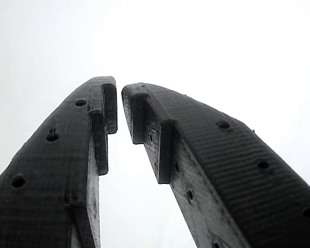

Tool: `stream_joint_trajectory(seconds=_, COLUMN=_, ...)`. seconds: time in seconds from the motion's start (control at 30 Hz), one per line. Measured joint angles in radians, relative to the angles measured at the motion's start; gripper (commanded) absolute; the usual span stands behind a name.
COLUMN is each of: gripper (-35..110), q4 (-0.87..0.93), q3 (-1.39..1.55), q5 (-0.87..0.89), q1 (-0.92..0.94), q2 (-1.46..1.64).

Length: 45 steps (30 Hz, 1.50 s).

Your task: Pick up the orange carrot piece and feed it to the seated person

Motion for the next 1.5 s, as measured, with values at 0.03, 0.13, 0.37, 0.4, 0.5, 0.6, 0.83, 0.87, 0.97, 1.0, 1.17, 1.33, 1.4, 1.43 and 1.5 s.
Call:
stream_joint_trajectory(seconds=0.03, gripper=-3, q4=0.000, q3=0.043, q5=0.000, q1=-0.012, q2=0.038)
stream_joint_trajectory(seconds=0.13, gripper=-3, q4=0.000, q3=0.156, q5=0.000, q1=-0.060, q2=0.161)
stream_joint_trajectory(seconds=0.37, gripper=-3, q4=0.000, q3=0.380, q5=0.000, q1=-0.164, q2=0.497)
stream_joint_trajectory(seconds=0.4, gripper=-3, q4=0.000, q3=0.410, q5=0.000, q1=-0.175, q2=0.551)
stream_joint_trajectory(seconds=0.5, gripper=-3, q4=0.000, q3=0.499, q5=0.000, q1=-0.210, q2=0.712)
stream_joint_trajectory(seconds=0.6, gripper=-3, q4=0.000, q3=0.558, q5=0.002, q1=-0.262, q2=0.831)
stream_joint_trajectory(seconds=0.83, gripper=-3, q4=0.000, q3=0.574, q5=0.242, q1=-0.348, q2=0.969)
stream_joint_trajectory(seconds=0.87, gripper=-3, q4=0.000, q3=0.574, q5=0.305, q1=-0.368, q2=0.971)
stream_joint_trajectory(seconds=0.97, gripper=-3, q4=0.000, q3=0.574, q5=0.522, q1=-0.396, q2=0.977)
stream_joint_trajectory(seconds=1.0, gripper=-3, q4=0.000, q3=0.574, q5=0.606, q1=-0.403, q2=0.977)
stream_joint_trajectory(seconds=1.17, gripper=-2, q4=0.000, q3=0.574, q5=1.017, q1=-0.440, q2=0.977)
stream_joint_trajectory(seconds=1.33, gripper=-2, q4=0.000, q3=0.571, q5=1.289, q1=-0.426, q2=0.977)
stream_joint_trajectory(seconds=1.4, gripper=-2, q4=0.000, q3=0.571, q5=1.321, q1=-0.431, q2=0.977)
stream_joint_trajectory(seconds=1.43, gripper=-2, q4=0.002, q3=0.571, q5=1.324, q1=-0.433, q2=0.977)
stream_joint_trajectory(seconds=1.5, gripper=-2, q4=0.023, q3=0.571, q5=1.310, q1=-0.433, q2=0.977)
